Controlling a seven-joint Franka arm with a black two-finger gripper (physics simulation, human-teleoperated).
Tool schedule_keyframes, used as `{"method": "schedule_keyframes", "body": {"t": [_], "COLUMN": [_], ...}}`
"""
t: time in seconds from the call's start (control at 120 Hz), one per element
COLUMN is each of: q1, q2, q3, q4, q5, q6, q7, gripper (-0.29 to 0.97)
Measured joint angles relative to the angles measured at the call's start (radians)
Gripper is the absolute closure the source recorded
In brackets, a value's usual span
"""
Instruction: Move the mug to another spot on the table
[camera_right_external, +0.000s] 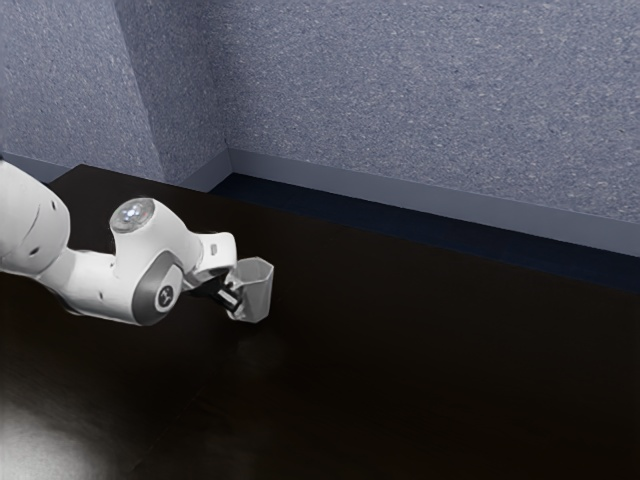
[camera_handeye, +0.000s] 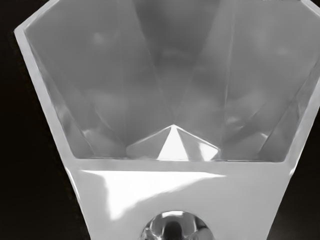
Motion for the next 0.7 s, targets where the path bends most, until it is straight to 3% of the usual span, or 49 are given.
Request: {"method": "schedule_keyframes", "body": {"t": [0.35,0.533,0.7], "q1": [-0.036,-0.045,-0.047], "q2": [0.075,0.087,0.09], "q3": [-0.002,-0.003,-0.003], "q4": [0.038,0.045,0.045], "q5": [-0.011,-0.021,-0.027], "q6": [0.041,0.042,0.04], "q7": [0.0,-0.005,-0.011], "gripper": [0.72,0.57,0.36]}}
